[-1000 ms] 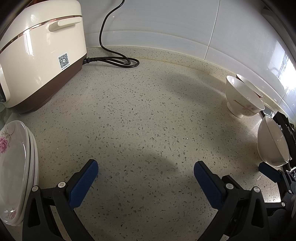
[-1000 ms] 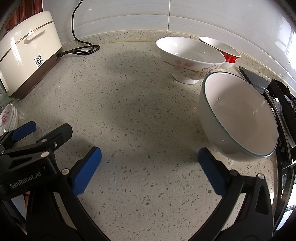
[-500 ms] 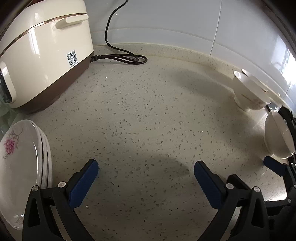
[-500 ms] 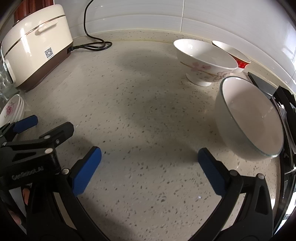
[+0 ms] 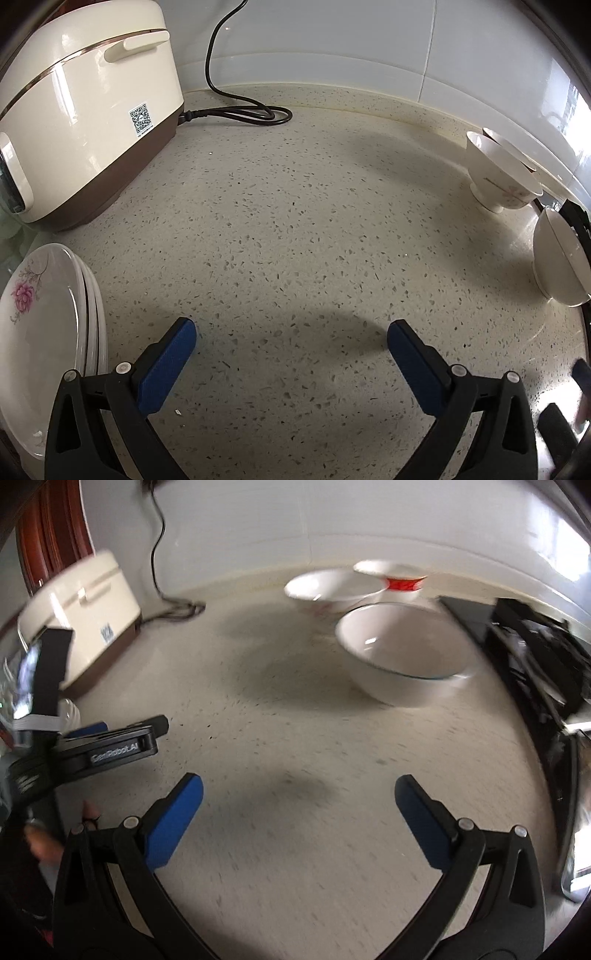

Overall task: Organize plates and bowls
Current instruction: 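Move both open tools toward the large green-rimmed white bowl by the stove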

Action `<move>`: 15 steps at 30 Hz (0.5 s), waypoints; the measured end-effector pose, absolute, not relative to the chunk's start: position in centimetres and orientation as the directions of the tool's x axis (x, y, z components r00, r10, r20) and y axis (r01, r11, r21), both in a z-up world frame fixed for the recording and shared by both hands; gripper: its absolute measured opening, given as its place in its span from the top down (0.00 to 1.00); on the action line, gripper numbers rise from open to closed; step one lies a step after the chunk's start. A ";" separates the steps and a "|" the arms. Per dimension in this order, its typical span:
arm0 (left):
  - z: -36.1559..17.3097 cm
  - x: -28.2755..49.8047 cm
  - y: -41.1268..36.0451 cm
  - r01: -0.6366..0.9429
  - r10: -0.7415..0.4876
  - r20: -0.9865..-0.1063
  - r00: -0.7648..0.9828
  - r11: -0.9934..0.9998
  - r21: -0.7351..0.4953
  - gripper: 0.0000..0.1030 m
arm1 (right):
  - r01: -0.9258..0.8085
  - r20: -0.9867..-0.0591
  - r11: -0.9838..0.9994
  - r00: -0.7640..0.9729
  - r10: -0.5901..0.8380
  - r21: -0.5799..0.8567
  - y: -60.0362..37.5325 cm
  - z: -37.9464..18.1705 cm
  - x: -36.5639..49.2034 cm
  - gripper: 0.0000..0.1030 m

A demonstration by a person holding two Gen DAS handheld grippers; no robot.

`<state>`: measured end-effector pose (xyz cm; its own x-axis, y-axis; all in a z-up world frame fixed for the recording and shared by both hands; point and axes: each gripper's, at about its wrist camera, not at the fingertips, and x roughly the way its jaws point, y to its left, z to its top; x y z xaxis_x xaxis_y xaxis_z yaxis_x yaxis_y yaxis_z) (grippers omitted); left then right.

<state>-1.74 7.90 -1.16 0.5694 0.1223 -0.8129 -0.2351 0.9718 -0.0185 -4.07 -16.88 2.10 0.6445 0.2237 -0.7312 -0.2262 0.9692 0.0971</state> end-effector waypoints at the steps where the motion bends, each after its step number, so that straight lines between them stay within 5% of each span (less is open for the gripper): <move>1: -1.1 -1.8 7.9 -0.229 0.118 -0.813 0.570 0.973 -0.019 0.00 | -0.212 -0.719 0.972 0.659 0.220 0.103 -17.2 2.4 -4.5 0.00; 8: -1.1 -2.4 7.0 -0.160 0.070 -0.815 0.576 0.987 -0.028 0.00 | -0.112 -0.689 0.984 0.703 0.175 0.136 -20.2 3.1 -6.3 0.00; 15: 0.1 -3.1 6.0 -0.091 -0.089 -0.765 0.638 0.978 -0.189 0.00 | 0.010 -0.649 0.989 0.756 0.091 0.150 -22.5 4.2 -6.5 0.00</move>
